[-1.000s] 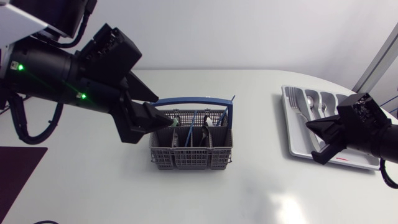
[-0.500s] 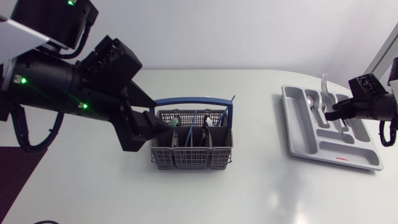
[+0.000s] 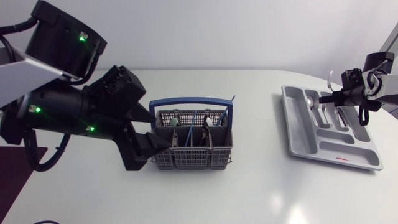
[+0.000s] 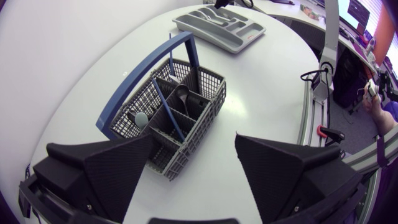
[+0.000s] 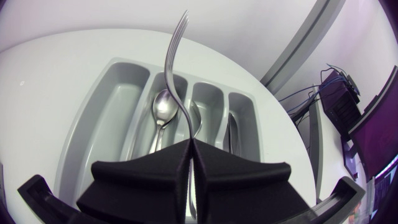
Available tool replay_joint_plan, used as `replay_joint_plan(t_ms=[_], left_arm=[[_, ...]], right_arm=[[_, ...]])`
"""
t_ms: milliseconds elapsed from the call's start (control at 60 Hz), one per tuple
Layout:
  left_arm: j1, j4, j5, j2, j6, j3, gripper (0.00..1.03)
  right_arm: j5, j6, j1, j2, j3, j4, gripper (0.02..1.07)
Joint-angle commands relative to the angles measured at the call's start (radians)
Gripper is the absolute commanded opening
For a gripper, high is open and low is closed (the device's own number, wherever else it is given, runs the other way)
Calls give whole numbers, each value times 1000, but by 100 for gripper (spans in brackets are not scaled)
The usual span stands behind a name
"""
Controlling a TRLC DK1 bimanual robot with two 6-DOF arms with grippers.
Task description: Sort the cutlery from the basket into the organizer compartments.
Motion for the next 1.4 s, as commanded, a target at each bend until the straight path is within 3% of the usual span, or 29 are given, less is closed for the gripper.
replay_joint_plan(t_ms=[0, 350, 850, 933, 983, 1100, 1317, 1383], left_arm=[[-8, 9, -7, -23, -24, -25, 92], [-40, 8, -24, -39, -44, -28, 92], [-51, 8, -32, -47, -43, -34, 92], [-51, 8, -32, -47, -44, -37, 92], [-52, 8, -32, -47, -44, -37, 92], [-52, 5, -33, -50, -44, -37, 92], [-57, 3, -33, -55, -43, -42, 94], [-61, 6, -33, -61, -41, -48, 94]], right_arm=[[24, 56, -3, 60, 70, -1, 8], [106, 156, -6, 218, 281, -174, 8], [127, 182, -14, 333, 360, -232, 9], [127, 183, -11, 339, 357, -240, 20], [127, 182, -11, 339, 356, -240, 34], [127, 180, -11, 332, 353, -240, 50], [109, 168, -1, 224, 273, -218, 71], [87, 148, 9, 158, 209, -191, 72]])
